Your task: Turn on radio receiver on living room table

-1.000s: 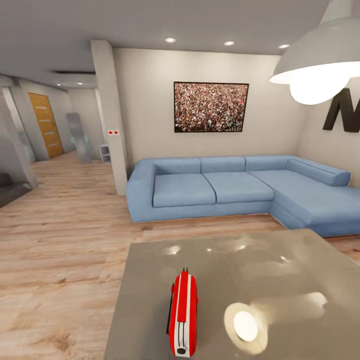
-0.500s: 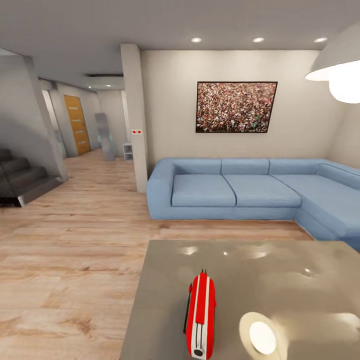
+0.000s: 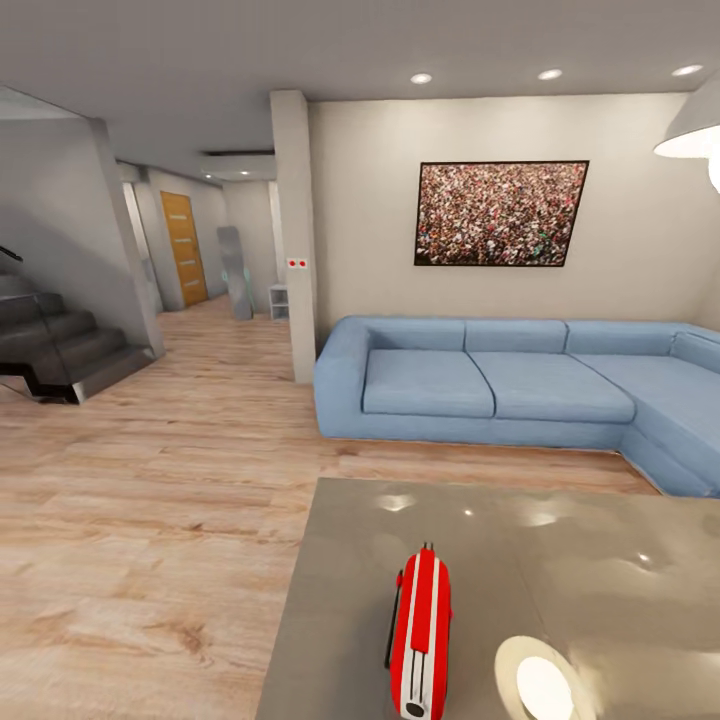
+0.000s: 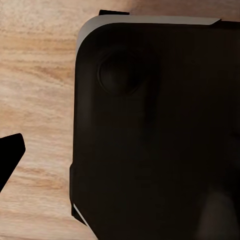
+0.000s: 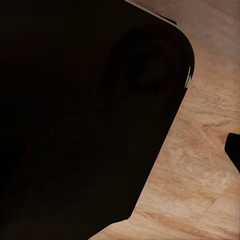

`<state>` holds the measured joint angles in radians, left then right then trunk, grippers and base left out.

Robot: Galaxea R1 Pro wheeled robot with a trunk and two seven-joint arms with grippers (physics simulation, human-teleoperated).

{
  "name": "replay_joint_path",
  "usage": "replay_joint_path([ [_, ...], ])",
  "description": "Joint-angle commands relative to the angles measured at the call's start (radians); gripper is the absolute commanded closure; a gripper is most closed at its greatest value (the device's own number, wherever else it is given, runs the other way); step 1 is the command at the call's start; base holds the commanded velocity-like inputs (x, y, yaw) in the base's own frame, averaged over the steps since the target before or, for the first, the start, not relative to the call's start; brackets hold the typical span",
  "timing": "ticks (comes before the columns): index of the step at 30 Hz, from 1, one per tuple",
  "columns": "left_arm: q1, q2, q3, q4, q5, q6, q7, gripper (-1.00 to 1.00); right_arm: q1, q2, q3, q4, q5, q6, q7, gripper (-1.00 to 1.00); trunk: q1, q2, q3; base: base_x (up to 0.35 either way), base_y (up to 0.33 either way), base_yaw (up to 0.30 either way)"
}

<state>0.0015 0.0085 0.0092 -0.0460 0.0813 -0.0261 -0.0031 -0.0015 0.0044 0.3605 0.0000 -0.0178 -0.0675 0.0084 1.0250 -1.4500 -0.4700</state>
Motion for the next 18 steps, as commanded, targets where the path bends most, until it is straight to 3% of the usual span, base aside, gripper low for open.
replay_joint_path([
  [1,0.000,0.000,0.000,0.000,0.000,0.000,0.000,-1.00,0.000,0.000,0.000,0.000,0.000,0.000,0.000,-1.00,0.000,0.000,0.000,0.000,0.000,0.005],
  [13,0.000,-0.001,-0.001,0.000,0.000,0.000,0.000,-1.00,0.000,-0.001,0.000,0.000,0.001,0.000,-0.001,-1.00,0.000,0.000,0.000,0.000,0.000,0.001],
  [18,0.000,-0.001,-0.001,0.000,0.000,0.000,-0.001,-1.00,0.000,-0.001,0.000,0.000,0.000,0.000,-0.001,-1.00,-0.019,0.035,0.016,0.000,0.000,0.000],
])
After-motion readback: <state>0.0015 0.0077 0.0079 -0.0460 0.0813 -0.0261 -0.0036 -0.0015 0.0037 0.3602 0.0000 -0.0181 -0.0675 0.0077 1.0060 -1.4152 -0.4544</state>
